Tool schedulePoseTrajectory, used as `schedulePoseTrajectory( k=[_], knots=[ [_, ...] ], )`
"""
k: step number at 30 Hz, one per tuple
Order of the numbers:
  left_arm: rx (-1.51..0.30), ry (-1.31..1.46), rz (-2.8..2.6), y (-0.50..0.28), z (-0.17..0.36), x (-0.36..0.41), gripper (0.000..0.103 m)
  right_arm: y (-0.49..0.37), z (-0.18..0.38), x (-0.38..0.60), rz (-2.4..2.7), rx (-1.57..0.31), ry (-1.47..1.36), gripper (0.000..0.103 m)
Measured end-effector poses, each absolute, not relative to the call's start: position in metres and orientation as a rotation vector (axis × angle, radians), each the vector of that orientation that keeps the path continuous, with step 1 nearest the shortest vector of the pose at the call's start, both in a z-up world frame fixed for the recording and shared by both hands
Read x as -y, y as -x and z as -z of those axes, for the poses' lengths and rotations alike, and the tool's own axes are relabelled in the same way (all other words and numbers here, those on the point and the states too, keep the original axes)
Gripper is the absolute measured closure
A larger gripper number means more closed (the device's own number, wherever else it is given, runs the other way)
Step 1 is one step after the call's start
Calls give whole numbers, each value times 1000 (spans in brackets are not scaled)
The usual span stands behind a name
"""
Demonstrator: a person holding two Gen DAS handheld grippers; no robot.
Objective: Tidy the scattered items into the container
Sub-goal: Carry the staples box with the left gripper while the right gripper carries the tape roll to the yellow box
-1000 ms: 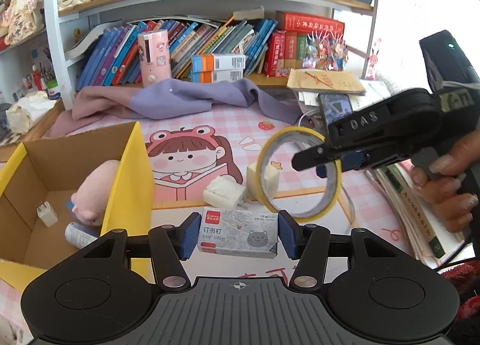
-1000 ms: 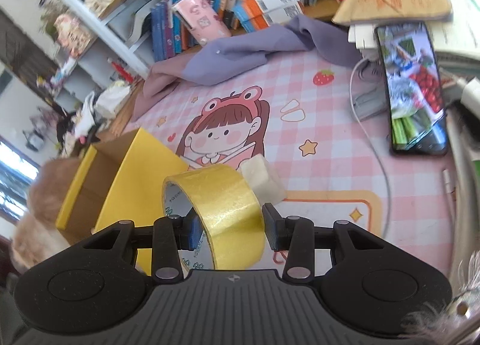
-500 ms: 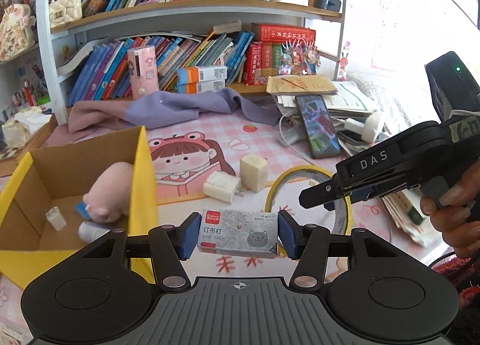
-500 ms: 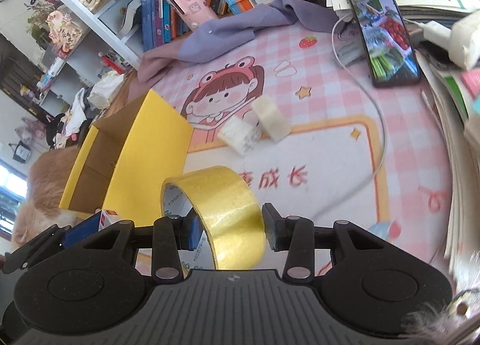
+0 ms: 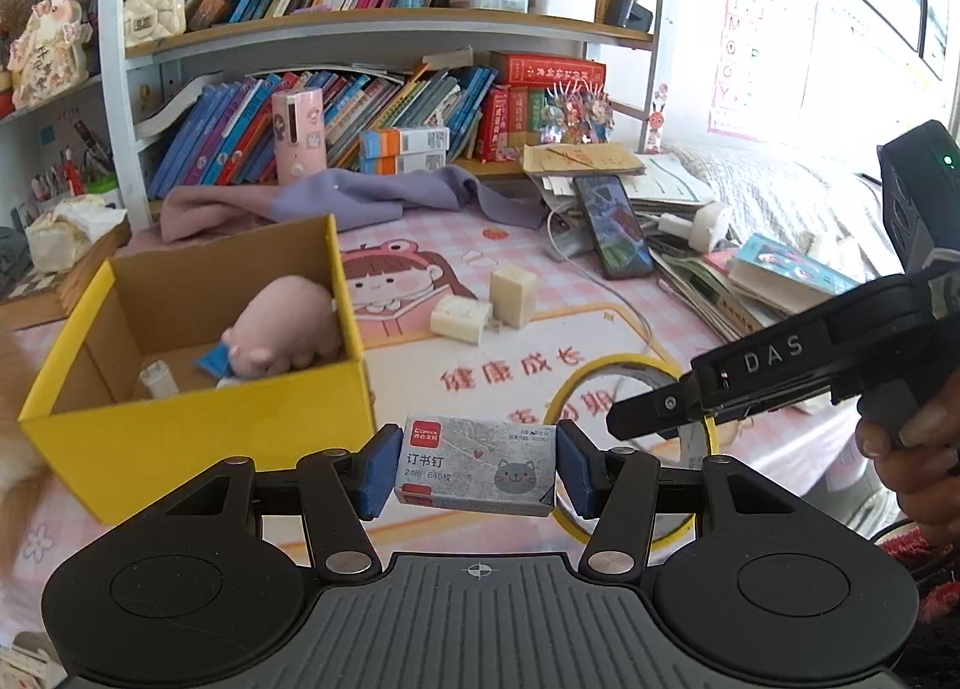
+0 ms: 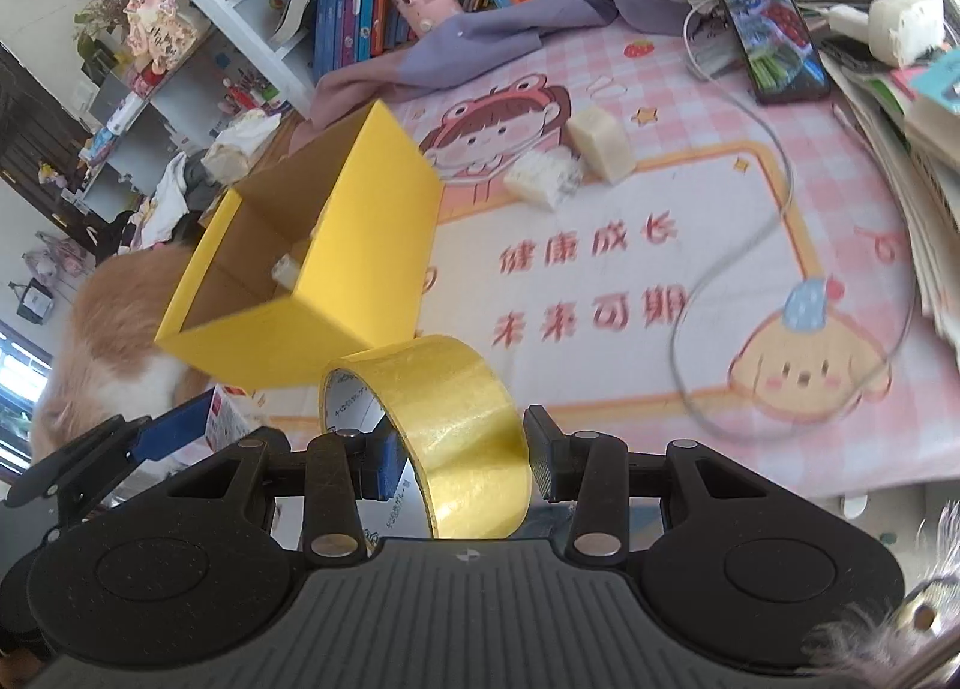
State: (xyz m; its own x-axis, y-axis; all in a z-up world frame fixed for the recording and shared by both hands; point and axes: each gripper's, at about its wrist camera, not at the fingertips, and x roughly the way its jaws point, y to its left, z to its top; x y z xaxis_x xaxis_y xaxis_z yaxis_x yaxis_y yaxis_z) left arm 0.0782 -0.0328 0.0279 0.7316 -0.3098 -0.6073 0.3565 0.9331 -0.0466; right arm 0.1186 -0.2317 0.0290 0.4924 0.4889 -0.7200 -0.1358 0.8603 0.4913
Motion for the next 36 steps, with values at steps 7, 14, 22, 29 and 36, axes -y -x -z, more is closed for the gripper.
schedulePoseTrajectory(
  k=[7, 14, 22, 29, 36],
  knots=[
    [-652, -87, 370, -52, -28, 7, 49, -89, -26, 203, -407, -996, -403, 64],
    [-656, -50, 326, -38, -28, -22, 49, -77, -28, 175, -452, -1005, -369, 64],
    [-637, -15, 255, -24, -31, -52, 50, -77, -33, 139, -528, -1014, -305, 64],
    [-618, 9, 192, -18, -35, -77, 49, -81, -36, 113, -586, -1016, -272, 64],
    [-580, 17, 151, -27, -50, -96, 50, -101, -59, 98, -620, -931, -223, 65]
  ],
)
